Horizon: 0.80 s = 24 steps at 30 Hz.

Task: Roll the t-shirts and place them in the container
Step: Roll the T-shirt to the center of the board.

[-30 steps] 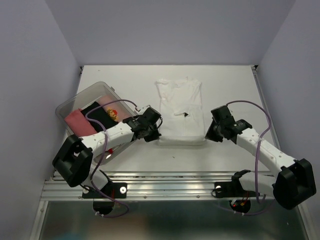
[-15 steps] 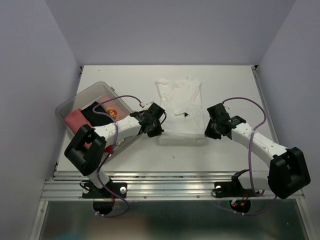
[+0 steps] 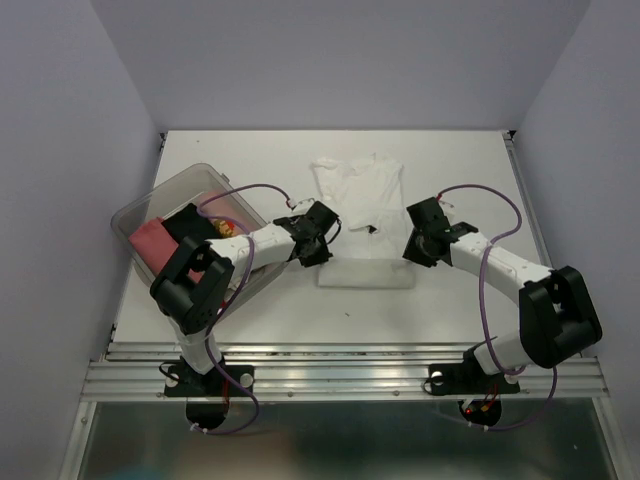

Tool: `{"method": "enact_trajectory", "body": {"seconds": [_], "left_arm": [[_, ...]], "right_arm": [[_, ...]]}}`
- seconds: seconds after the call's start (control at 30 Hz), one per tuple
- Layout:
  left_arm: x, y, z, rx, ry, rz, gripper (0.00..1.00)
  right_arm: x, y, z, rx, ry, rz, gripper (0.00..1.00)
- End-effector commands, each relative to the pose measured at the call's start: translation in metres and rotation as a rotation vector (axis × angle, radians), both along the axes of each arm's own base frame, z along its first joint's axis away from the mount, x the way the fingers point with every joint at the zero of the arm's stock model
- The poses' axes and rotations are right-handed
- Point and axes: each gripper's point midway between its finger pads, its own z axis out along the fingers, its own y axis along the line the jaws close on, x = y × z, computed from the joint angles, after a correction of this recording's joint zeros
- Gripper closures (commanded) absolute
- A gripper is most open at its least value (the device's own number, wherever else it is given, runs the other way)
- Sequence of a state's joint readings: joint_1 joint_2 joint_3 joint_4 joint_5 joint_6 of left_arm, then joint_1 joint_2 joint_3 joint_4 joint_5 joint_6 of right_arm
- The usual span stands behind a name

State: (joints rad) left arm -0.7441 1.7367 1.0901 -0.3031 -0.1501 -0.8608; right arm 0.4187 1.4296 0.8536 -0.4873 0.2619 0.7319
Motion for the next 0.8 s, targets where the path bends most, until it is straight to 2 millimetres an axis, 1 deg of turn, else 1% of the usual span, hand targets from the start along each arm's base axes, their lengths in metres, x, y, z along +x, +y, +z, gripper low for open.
{"method": "enact_trajectory", "body": {"seconds": [0.0, 0.03, 0.07, 0.13, 0.17, 0.23, 0.27, 0.3, 0.33, 0.4, 0.43, 0.47, 0.53, 0.57, 0.67, 0.7, 0.73, 0.77], "left_arm": [[0.020, -0.002, 0.025, 0.008, -0.083, 0.003, 0.80], [0.020, -0.002, 0.028, 0.006, -0.091, 0.004, 0.78], [0.021, -0.001, 0.035, 0.005, -0.104, 0.009, 0.76], [0.023, 0.001, 0.043, 0.005, -0.122, 0.013, 0.75], [0.023, 0.002, 0.048, 0.002, -0.130, 0.014, 0.75], [0.022, 0.004, 0.061, -0.002, -0.156, 0.020, 0.75], [0.023, 0.007, 0.067, 0.006, -0.174, 0.030, 0.75], [0.021, 0.009, 0.075, 0.006, -0.191, 0.031, 0.74], [0.020, 0.008, 0.081, 0.005, -0.206, 0.033, 0.73], [0.014, 0.005, 0.092, 0.000, -0.228, 0.025, 0.73], [0.012, 0.003, 0.095, -0.005, -0.233, 0.020, 0.74], [0.007, -0.004, 0.097, -0.019, -0.231, 0.003, 0.78], [0.000, -0.013, 0.096, -0.032, -0.222, -0.019, 0.83], [-0.009, -0.024, 0.093, -0.050, -0.207, -0.043, 0.88], [-0.023, -0.043, 0.083, -0.086, -0.165, -0.104, 0.98], [-0.024, -0.051, 0.077, -0.098, -0.157, -0.120, 1.00], [-0.026, -0.052, 0.070, -0.100, -0.143, -0.125, 1.00], [-0.025, -0.054, 0.065, -0.099, -0.141, -0.126, 1.00]], "right_arm": [[0.033, 0.008, 0.037, 0.030, -0.142, 0.011, 0.66], [0.034, 0.009, 0.046, 0.038, -0.165, 0.018, 0.62], [0.032, 0.008, 0.050, 0.036, -0.172, 0.025, 0.61], [0.029, 0.008, 0.058, 0.041, -0.187, 0.044, 0.58], [0.026, 0.010, 0.066, 0.060, -0.203, 0.057, 0.58], [0.017, 0.010, 0.066, 0.075, -0.192, 0.070, 0.59], [0.013, 0.013, 0.071, 0.096, -0.197, 0.081, 0.61], [0.008, 0.013, 0.067, 0.104, -0.186, 0.087, 0.64], [0.003, 0.018, 0.065, 0.117, -0.179, 0.100, 0.74], [-0.005, 0.031, 0.063, 0.141, -0.173, 0.135, 0.85], [-0.010, 0.035, 0.057, 0.145, -0.155, 0.149, 0.90], [-0.014, 0.045, 0.055, 0.152, -0.148, 0.172, 0.99], [-0.018, 0.055, 0.045, 0.149, -0.120, 0.191, 0.99], [-0.021, 0.063, 0.043, 0.153, -0.115, 0.214, 0.99], [-0.025, 0.073, 0.031, 0.179, -0.074, 0.238, 0.99], [-0.024, 0.075, 0.028, 0.184, -0.073, 0.240, 0.99], [-0.021, 0.072, 0.022, 0.156, -0.067, 0.228, 0.99], [-0.017, 0.069, 0.021, 0.137, -0.073, 0.213, 0.99]]}}
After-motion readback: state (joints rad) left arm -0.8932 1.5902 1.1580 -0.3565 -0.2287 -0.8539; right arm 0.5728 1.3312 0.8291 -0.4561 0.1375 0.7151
